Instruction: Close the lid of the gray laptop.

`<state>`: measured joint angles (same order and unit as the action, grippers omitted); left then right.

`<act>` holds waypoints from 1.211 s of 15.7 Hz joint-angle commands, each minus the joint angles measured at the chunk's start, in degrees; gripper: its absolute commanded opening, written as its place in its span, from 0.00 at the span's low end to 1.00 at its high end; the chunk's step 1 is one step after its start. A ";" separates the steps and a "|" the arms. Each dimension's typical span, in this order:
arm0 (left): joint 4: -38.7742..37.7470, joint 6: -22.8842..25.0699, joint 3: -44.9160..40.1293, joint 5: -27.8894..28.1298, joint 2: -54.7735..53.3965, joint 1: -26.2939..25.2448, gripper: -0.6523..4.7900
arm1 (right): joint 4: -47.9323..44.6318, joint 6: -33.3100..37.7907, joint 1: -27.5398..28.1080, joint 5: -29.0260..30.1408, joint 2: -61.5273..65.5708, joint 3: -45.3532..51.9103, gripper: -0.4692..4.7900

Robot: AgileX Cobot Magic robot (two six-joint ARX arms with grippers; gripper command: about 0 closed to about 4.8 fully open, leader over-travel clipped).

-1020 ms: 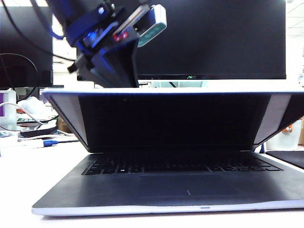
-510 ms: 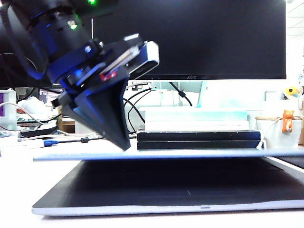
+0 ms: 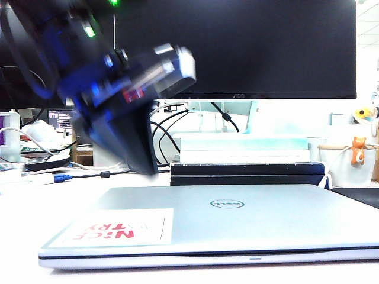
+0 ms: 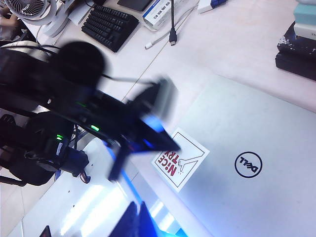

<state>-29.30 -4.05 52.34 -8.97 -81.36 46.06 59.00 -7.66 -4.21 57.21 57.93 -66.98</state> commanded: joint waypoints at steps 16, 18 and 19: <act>15.93 9.66 -25.16 37.55 69.61 -16.59 0.11 | -48.15 5.70 0.07 -46.07 -33.94 26.93 0.09; 25.59 12.13 -33.99 37.90 75.71 -16.61 0.11 | -57.53 8.44 -0.02 -48.98 -40.83 39.60 0.09; 28.76 12.83 -37.66 37.79 78.05 -16.61 0.11 | -62.77 11.47 -0.09 -48.35 -43.30 45.38 0.09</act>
<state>-5.34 7.35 16.82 28.73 -4.54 29.43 3.36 0.27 -4.16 8.60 16.40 -25.19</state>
